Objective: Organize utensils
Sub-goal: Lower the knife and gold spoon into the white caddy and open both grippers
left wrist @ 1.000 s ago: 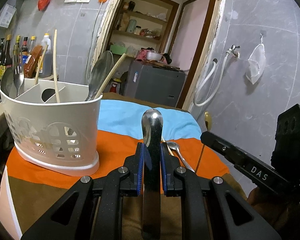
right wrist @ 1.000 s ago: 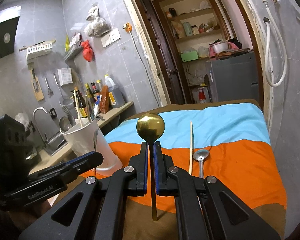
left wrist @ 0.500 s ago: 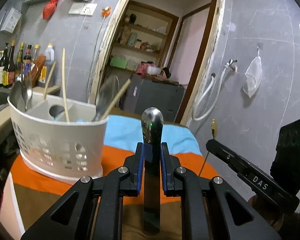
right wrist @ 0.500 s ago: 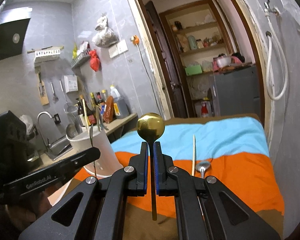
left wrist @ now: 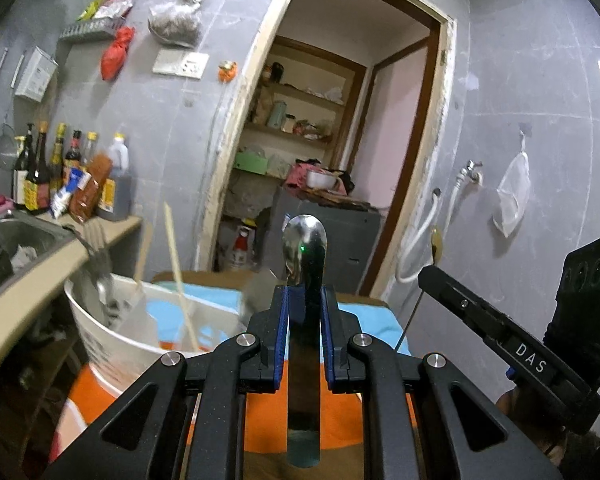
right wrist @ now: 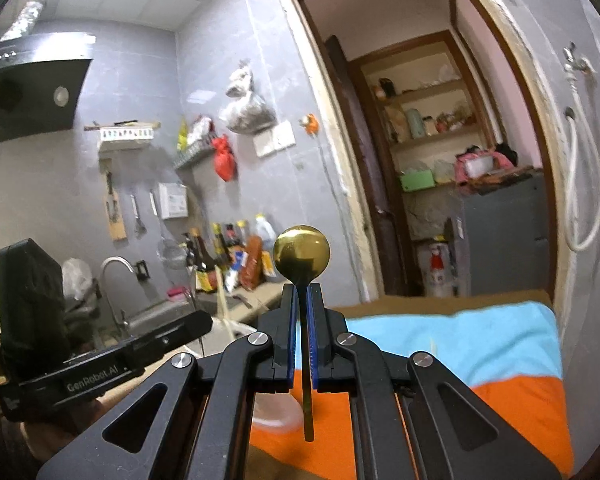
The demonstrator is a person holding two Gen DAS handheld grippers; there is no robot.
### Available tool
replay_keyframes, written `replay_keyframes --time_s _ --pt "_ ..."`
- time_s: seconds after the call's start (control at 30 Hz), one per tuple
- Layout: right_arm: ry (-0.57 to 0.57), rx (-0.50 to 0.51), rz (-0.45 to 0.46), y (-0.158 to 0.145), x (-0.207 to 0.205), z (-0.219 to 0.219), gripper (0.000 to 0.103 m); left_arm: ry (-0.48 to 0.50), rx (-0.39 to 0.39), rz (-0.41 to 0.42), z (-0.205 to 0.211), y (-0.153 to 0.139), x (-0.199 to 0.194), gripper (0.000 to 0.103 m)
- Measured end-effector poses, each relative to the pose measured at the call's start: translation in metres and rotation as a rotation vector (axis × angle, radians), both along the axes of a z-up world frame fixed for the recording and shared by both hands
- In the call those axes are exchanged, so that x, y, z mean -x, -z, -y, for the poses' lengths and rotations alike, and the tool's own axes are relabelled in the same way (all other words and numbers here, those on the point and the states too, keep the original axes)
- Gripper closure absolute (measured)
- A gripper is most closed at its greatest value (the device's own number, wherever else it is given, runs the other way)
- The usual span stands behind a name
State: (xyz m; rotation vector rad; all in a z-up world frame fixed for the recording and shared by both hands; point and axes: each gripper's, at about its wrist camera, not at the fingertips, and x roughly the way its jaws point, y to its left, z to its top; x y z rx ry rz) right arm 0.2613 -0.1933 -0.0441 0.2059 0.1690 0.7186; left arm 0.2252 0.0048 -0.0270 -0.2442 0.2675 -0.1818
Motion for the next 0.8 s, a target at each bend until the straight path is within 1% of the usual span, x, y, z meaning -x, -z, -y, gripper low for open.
replay_keyframes --time_s 0.27,0.43,0.57,0.73,0.8 --pt "-0.049 -0.009 0.031 -0.044 -0.009 -0.054 0.100 -0.098 -0.015 0.027 -0.054 -0.044 0.003 0.091" --pt "-0.049 -0.013 0.048 -0.058 -0.015 -0.083 0.100 -0.143 0.006 0.047 -0.094 -0.052 -0.004 0.091" --pt "-0.041 -0.012 0.058 -0.058 -0.021 -0.100 0.100 -0.161 0.054 0.059 -0.127 -0.044 -0.015 0.091" --pt "-0.023 0.004 0.032 -0.038 -0.030 -0.115 0.100 -0.171 0.118 0.056 -0.157 -0.032 -0.027 0.091" --pt "-0.018 0.015 0.015 -0.029 -0.033 -0.118 0.100 -0.176 0.124 0.056 -0.162 -0.028 -0.031 0.091"
